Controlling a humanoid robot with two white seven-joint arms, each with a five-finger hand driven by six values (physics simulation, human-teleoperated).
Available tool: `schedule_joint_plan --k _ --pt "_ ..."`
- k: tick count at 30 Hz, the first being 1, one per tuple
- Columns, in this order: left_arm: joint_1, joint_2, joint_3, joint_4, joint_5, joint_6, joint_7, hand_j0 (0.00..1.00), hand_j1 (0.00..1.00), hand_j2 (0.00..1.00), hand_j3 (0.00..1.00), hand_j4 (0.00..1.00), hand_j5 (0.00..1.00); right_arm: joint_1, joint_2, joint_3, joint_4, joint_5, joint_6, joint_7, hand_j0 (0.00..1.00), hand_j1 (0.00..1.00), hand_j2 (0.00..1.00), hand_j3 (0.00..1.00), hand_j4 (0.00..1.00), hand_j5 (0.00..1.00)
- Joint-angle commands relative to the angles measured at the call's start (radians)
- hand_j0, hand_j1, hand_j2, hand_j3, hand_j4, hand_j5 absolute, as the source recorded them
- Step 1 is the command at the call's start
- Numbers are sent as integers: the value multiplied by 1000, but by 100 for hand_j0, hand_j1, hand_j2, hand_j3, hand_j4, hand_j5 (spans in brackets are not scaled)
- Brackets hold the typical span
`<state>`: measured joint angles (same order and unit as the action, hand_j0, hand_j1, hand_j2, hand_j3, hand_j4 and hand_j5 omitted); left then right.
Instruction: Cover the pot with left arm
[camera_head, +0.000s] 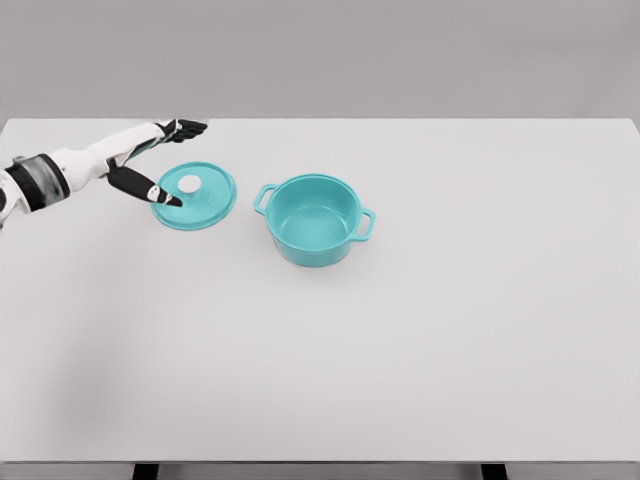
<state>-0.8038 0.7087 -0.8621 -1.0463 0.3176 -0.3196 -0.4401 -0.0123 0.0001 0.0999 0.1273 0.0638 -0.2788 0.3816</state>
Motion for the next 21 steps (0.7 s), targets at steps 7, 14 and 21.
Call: schedule_joint_plan --k 7,14,21 --pt "-5 -54 -6 94 -15 16 -5 85 85 85 85 85 85 0 0 0 0 1 0 0 100 100 100 100 100 100" --pt "-28 -84 -9 147 -17 16 -6 84 84 84 84 84 84 0 0 0 0 1 0 0 100 100 100 100 100 100" --pt "-37 -101 -45 175 -17 14 -3 84 84 84 84 84 84 0 0 0 0 1 0 0 100 100 100 100 100 100"
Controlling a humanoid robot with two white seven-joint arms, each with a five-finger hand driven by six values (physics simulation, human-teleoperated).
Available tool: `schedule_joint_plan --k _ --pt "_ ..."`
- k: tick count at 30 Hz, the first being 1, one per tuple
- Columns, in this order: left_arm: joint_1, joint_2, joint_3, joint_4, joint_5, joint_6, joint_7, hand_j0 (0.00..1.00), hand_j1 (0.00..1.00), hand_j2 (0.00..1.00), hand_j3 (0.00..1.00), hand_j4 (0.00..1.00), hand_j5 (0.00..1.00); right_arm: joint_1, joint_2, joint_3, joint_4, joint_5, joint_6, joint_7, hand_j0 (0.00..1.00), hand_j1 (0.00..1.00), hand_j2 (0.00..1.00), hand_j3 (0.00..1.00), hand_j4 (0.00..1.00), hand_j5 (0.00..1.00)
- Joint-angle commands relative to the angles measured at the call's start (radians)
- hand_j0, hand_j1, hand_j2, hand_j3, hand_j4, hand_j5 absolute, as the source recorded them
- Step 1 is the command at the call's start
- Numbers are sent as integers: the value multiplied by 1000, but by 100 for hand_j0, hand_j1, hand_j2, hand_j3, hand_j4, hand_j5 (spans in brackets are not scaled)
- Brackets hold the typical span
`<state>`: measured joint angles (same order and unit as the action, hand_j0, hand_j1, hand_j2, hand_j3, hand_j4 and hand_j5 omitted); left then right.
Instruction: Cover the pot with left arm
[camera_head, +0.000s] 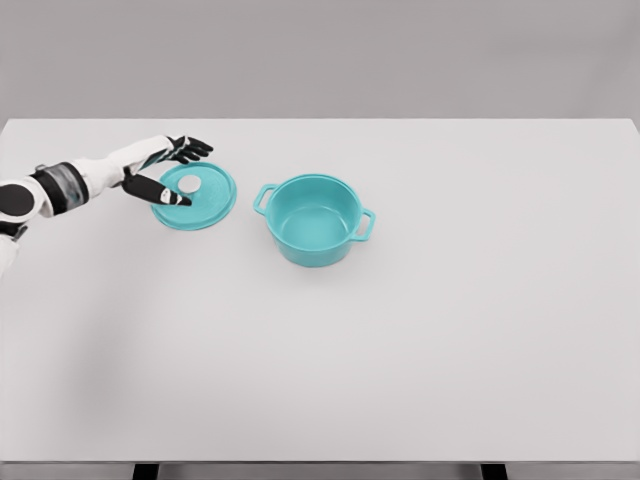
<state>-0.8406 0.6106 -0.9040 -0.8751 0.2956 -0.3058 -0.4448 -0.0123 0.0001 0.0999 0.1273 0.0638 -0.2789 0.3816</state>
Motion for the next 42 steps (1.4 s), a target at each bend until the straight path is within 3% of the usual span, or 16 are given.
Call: schedule_joint_plan --k 1,27,35,38,42 --pt "0 -3 -3 2 5 1 1 84 84 84 84 84 84 0 0 0 0 1 0 0 100 100 100 100 100 100" --pt "-28 -37 -35 97 4 2 8 81 81 81 81 81 81 0 0 0 0 1 -2 0 100 100 100 100 100 100" --pt "-25 -37 -41 104 4 1 9 70 70 70 70 70 70 0 0 0 0 1 -2 0 100 100 100 100 100 100" --pt "-23 -37 -41 104 4 -3 9 54 54 54 54 54 54 0 0 0 0 1 0 0 100 100 100 100 100 100" --pt "-18 -37 -42 104 4 -3 9 52 52 52 52 52 52 0 0 0 0 1 0 0 100 100 100 100 100 100"
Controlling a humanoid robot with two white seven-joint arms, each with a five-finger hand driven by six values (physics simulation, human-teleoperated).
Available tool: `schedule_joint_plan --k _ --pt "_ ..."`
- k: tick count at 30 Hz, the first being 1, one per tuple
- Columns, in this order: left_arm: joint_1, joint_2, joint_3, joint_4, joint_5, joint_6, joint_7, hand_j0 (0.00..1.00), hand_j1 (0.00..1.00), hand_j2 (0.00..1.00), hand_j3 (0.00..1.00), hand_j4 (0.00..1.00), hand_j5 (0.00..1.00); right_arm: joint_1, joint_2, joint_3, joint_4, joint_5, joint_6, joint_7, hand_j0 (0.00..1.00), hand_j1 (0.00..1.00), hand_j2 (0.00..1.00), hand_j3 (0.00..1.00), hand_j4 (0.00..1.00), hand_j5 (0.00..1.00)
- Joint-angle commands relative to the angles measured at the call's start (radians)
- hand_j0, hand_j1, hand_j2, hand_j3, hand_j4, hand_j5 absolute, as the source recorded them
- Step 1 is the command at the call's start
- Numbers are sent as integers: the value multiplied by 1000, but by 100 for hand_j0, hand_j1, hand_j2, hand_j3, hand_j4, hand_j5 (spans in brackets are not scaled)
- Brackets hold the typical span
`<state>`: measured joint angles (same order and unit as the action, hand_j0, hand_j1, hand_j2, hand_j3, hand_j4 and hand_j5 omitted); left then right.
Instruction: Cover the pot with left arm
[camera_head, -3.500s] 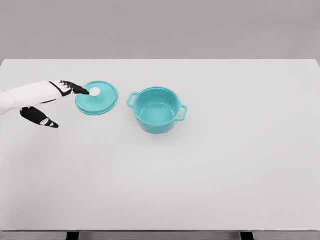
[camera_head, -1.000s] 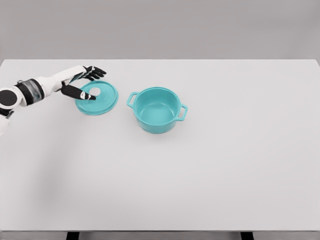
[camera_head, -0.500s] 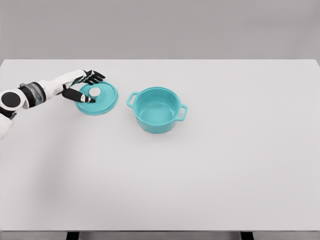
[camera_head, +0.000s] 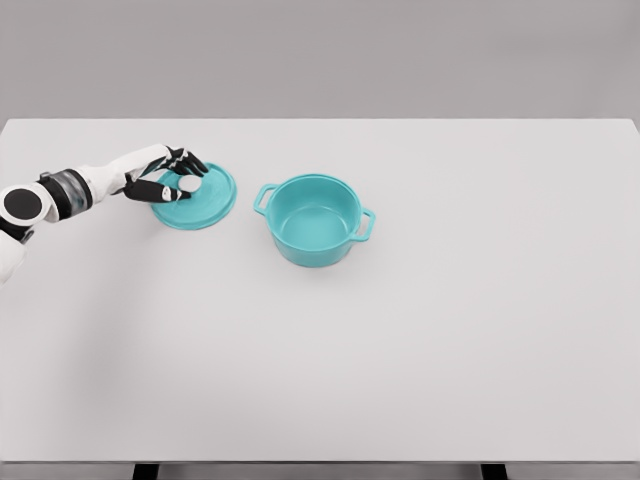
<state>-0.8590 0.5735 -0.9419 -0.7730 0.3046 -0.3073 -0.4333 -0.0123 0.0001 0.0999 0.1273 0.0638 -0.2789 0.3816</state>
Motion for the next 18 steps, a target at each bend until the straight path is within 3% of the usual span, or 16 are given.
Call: schedule_joint_plan --k 1,3,9,18 --pt "0 0 -6 1 -6 -1 -1 52 52 52 52 52 52 0 0 0 0 1 0 0 100 100 100 100 100 100" --pt "-2 -1 -40 1 -6 -1 13 52 52 52 52 52 52 0 0 0 0 1 0 0 100 100 100 100 100 100" --pt "-2 -3 -41 0 -4 2 15 50 50 50 50 50 50 0 0 0 0 1 -2 0 100 100 100 100 100 100" --pt "6 17 -28 -123 -4 -6 4 48 48 48 48 48 48 0 0 0 0 1 0 0 100 100 100 100 100 100"
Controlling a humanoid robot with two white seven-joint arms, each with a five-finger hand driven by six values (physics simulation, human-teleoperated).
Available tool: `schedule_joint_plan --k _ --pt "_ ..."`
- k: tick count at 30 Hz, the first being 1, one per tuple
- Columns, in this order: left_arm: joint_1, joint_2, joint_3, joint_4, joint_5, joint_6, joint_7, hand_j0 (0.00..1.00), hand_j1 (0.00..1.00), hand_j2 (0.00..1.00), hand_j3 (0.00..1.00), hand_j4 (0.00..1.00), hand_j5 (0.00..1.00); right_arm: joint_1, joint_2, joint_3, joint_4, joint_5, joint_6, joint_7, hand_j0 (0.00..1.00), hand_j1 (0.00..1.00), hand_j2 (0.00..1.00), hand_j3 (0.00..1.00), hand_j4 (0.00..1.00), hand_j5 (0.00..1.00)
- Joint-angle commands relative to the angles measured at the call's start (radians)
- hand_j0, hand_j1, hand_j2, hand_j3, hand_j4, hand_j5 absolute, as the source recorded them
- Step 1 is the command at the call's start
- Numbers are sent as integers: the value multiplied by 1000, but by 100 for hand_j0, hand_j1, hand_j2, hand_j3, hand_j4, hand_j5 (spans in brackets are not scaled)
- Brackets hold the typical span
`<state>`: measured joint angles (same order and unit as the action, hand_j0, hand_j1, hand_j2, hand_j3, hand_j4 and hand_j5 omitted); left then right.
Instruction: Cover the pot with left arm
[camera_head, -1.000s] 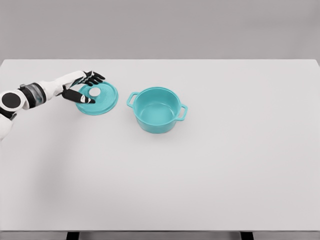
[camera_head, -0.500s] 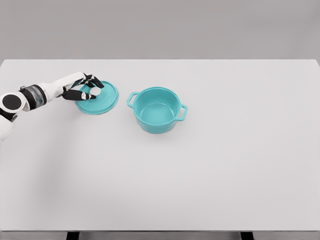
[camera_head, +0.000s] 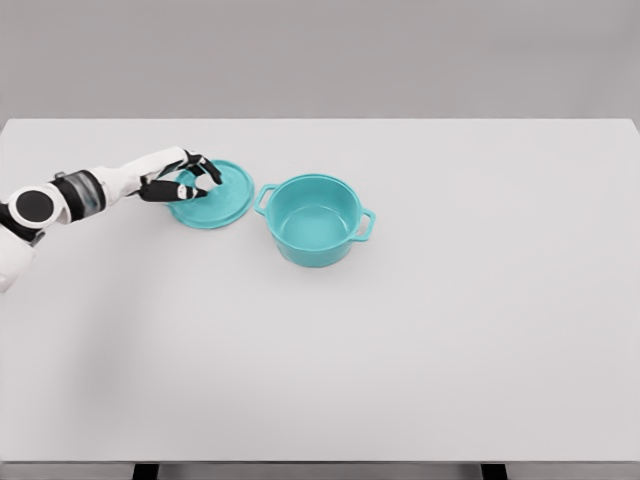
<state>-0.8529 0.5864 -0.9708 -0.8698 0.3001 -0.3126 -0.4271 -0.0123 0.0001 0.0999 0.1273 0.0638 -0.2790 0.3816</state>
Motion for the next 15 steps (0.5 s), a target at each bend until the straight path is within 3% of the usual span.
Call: schedule_joint_plan --k 1,10,15 --pt "0 9 1 -28 1 0 -2 48 48 48 48 48 48 0 0 0 0 1 0 0 100 100 100 100 100 100" --pt "-14 46 26 -69 7 -3 -2 48 48 48 48 48 48 0 0 0 0 1 -2 0 100 100 100 100 100 100" --pt "-26 61 26 -153 7 -3 -2 48 48 48 48 48 48 0 0 0 0 1 0 0 100 100 100 100 100 100"
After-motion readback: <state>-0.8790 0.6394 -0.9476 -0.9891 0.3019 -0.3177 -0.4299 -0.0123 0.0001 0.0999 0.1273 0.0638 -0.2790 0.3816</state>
